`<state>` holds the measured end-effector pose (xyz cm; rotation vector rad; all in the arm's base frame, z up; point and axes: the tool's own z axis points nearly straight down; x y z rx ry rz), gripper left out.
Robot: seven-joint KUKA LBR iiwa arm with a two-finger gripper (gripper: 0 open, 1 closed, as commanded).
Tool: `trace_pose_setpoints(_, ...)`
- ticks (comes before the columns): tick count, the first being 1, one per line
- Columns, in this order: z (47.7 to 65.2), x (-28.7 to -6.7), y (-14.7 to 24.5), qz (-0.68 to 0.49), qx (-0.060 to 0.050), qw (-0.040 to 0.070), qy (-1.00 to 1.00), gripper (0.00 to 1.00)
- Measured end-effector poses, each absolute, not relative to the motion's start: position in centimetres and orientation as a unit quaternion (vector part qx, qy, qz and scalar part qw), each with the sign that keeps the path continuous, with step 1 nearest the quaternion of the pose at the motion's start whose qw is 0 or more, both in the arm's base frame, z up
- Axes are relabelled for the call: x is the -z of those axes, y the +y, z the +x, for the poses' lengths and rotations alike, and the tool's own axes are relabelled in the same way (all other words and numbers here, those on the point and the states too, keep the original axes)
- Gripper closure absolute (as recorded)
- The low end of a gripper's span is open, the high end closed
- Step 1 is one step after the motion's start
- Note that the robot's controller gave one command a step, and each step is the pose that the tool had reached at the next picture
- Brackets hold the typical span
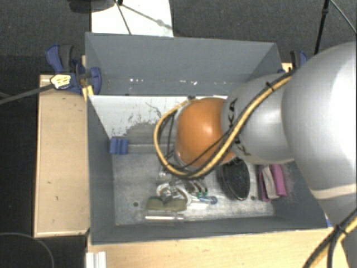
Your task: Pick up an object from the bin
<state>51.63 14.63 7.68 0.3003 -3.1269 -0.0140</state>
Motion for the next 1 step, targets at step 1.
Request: trace_pose_setpoints(1,53.24,-24.83,13.18,0.154,0.000,-0.006,-0.988,1.00)
